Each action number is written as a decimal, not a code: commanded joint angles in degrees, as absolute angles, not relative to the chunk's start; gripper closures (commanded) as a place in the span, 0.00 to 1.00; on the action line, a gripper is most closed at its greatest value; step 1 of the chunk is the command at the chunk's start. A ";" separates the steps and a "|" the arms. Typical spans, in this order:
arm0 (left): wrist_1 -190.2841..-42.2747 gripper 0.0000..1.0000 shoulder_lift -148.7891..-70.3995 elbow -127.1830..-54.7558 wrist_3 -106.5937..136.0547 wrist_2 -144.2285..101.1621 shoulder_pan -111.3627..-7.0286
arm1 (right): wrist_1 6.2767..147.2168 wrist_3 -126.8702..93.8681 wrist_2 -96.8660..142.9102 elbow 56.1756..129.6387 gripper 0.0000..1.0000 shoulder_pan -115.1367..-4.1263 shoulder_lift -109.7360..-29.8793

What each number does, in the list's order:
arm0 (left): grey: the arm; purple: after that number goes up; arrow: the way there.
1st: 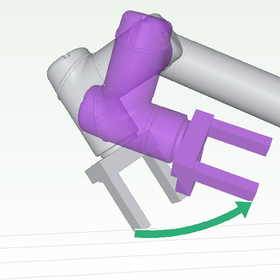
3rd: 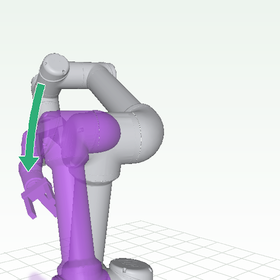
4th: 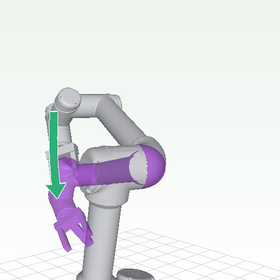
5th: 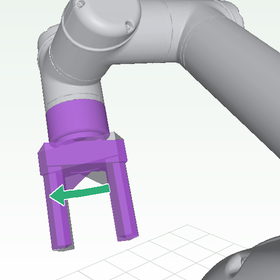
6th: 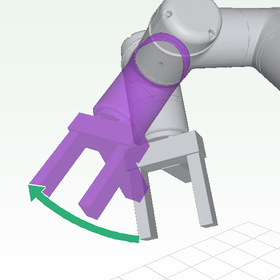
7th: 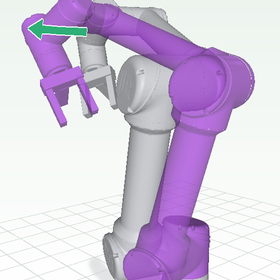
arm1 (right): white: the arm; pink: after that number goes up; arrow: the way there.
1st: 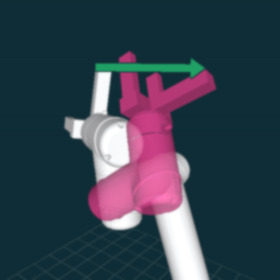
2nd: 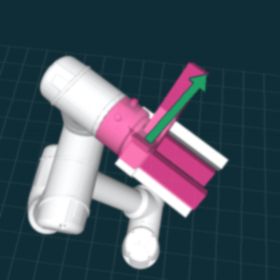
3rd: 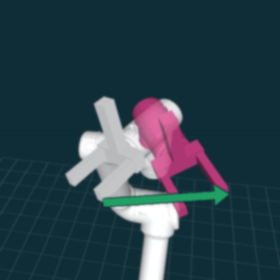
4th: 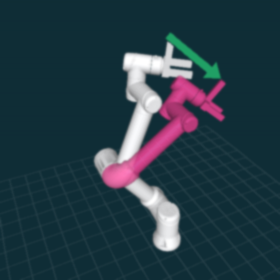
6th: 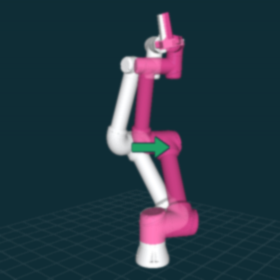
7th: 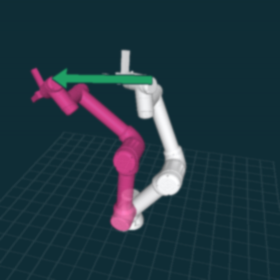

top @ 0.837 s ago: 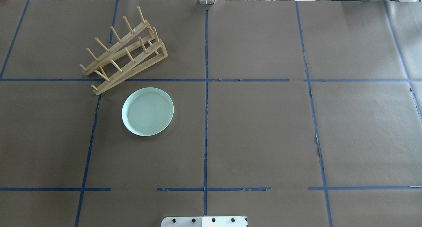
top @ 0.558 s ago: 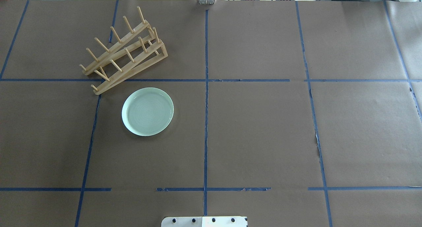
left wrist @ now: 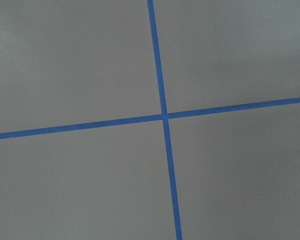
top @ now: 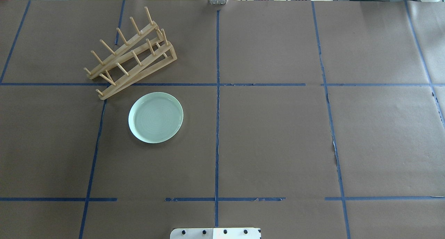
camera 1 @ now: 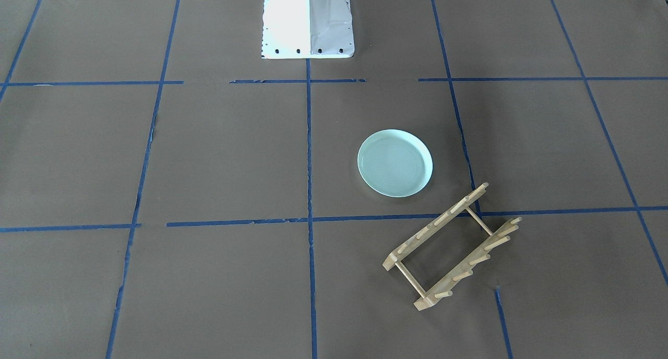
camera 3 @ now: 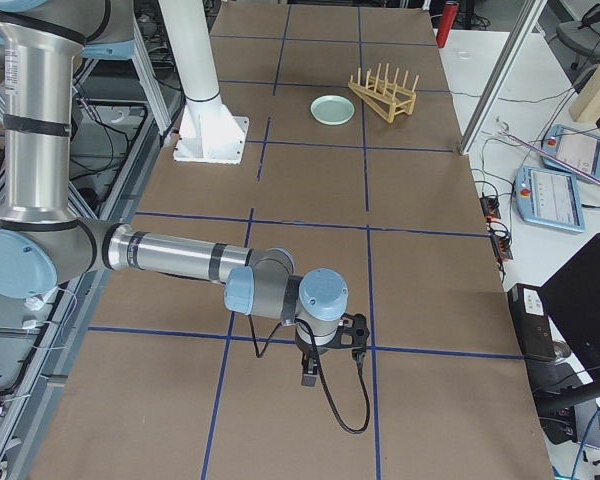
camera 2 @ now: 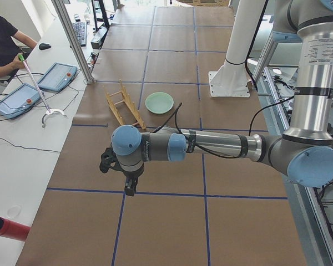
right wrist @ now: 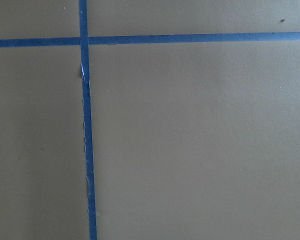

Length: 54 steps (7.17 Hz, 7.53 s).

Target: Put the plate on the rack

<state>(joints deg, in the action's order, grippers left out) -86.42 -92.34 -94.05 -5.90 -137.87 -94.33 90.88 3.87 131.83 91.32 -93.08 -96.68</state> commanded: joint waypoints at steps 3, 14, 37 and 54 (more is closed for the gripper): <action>-111.19 0.00 -94.47 -100.37 41.77 -137.03 -76.00 | 90.88 3.87 131.84 91.32 0.00 -93.08 -96.68; -92.02 0.00 -135.88 -79.99 79.29 -108.84 -33.15 | 90.88 3.87 131.84 91.32 0.00 -93.08 -96.68; -160.46 1.00 -122.35 -88.62 106.35 -109.60 -57.92 | 90.88 3.87 131.84 91.32 0.00 -93.08 -96.68; -175.52 1.00 -123.66 -71.81 103.36 -101.61 -52.82 | 90.88 3.87 131.84 91.32 0.00 -93.08 -96.68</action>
